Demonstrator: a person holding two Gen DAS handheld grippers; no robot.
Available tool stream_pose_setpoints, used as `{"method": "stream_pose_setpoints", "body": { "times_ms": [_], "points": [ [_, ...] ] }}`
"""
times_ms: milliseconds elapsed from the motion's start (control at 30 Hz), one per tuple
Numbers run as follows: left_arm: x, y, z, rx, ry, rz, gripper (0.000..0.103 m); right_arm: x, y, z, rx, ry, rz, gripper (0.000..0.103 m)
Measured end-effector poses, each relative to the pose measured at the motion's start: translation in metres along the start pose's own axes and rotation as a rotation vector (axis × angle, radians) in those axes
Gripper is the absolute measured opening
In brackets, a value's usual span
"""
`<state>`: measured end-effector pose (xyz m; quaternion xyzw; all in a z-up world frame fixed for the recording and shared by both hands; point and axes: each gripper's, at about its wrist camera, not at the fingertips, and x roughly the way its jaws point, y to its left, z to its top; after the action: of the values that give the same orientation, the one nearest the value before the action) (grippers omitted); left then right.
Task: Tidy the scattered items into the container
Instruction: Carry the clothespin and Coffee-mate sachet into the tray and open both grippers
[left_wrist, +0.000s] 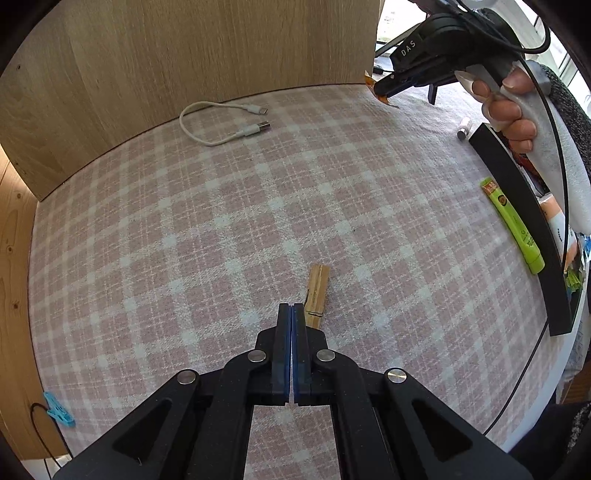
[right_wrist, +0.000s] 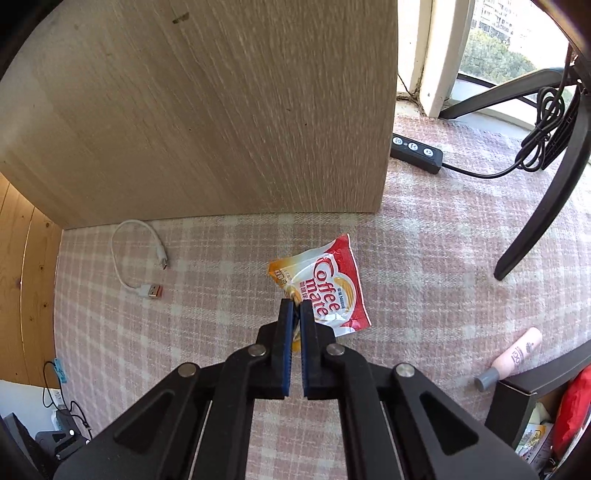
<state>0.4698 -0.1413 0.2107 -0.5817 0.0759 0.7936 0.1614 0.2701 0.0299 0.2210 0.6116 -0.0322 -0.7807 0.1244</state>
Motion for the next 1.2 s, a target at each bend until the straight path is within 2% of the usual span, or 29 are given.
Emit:
{"method": "stream_pose_setpoints", "body": {
  "times_ms": [67,233,467,600,767,1000,1167,1200],
  "points": [
    [0.004,-0.001,0.002,0.017,0.024,0.001,0.0,-0.002,0.002,-0.004,0.004,0.006,0.006,0.004],
    [0.016,-0.019,-0.002,0.079,0.049,0.051,0.018,0.0,0.007,-0.012,-0.001,0.01,-0.003,0.004],
    [0.025,-0.017,-0.003,0.067,0.051,0.068,0.012,-0.008,-0.04,-0.041,-0.022,0.007,-0.01,0.004],
    [0.015,-0.008,-0.003,0.007,0.047,0.049,0.012,-0.016,-0.047,-0.05,-0.018,-0.004,0.002,0.004],
    [-0.016,-0.013,0.004,-0.021,-0.004,0.016,0.012,-0.044,-0.042,-0.061,-0.015,-0.036,0.03,0.004],
    [-0.06,-0.069,0.024,0.058,-0.083,-0.046,0.012,-0.117,-0.076,-0.108,0.015,-0.106,0.067,0.004],
    [-0.077,-0.132,0.041,0.136,-0.116,-0.117,0.012,-0.17,-0.103,-0.146,0.045,-0.175,0.047,0.004],
    [-0.073,-0.149,0.053,0.154,-0.116,-0.139,0.012,-0.182,-0.111,-0.148,0.057,-0.184,0.041,0.004]
  ]
}}
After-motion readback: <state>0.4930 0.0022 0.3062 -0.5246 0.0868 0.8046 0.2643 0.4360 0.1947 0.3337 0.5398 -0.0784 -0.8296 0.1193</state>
